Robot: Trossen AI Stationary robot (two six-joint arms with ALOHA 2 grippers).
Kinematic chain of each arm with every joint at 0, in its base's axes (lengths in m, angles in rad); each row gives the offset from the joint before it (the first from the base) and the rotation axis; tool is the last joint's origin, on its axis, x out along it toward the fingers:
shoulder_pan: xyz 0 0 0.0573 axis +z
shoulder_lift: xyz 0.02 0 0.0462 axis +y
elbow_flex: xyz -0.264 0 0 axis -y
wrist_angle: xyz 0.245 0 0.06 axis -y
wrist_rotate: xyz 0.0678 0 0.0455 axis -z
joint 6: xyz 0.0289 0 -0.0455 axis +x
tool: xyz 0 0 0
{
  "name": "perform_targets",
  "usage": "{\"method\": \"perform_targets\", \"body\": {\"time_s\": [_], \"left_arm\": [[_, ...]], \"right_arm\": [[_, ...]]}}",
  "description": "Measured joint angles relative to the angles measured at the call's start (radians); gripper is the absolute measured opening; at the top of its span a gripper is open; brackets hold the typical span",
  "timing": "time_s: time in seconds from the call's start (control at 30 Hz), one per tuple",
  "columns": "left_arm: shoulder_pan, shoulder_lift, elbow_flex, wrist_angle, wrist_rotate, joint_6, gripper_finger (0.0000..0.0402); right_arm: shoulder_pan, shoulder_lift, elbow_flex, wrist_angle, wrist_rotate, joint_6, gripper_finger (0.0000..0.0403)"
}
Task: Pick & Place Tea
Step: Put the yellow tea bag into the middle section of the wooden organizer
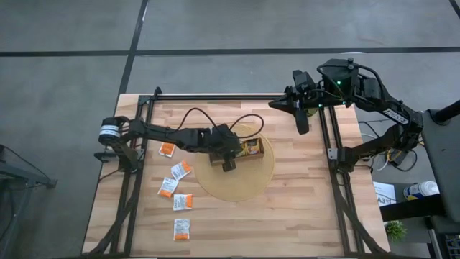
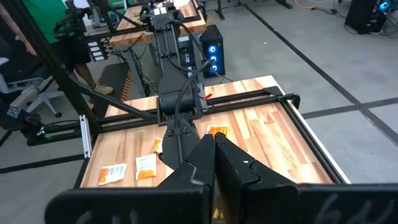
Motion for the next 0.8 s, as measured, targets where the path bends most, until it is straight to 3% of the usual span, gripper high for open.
{"method": "perform_targets", "body": {"time_s": [0.3, 0.53, 0.67, 0.8], "left_arm": [[0.002, -0.016, 0.065, -0.039, -0.011, 0.028, 0.0126], [-0.001, -0.016, 0.058, -0.043, -0.058, 0.066, 0.0013], [-0.015, -0.008, 0.058, -0.038, -0.134, 0.100, 0.0002], [-0.025, 0.016, 0.057, -0.025, -0.141, 0.096, 0.0001]], "right_arm": [[0.000, 0.000, 0.000, 0.000, 0.000, -0.003, 0.0008], [0.000, 0.000, 0.000, 0.000, 0.000, -0.027, 0.0008], [0.000, 0.000, 0.000, 0.000, 0.000, -0.030, 0.0008], [0.000, 0.000, 0.000, -0.001, 0.000, -0.030, 0.0008]]}}
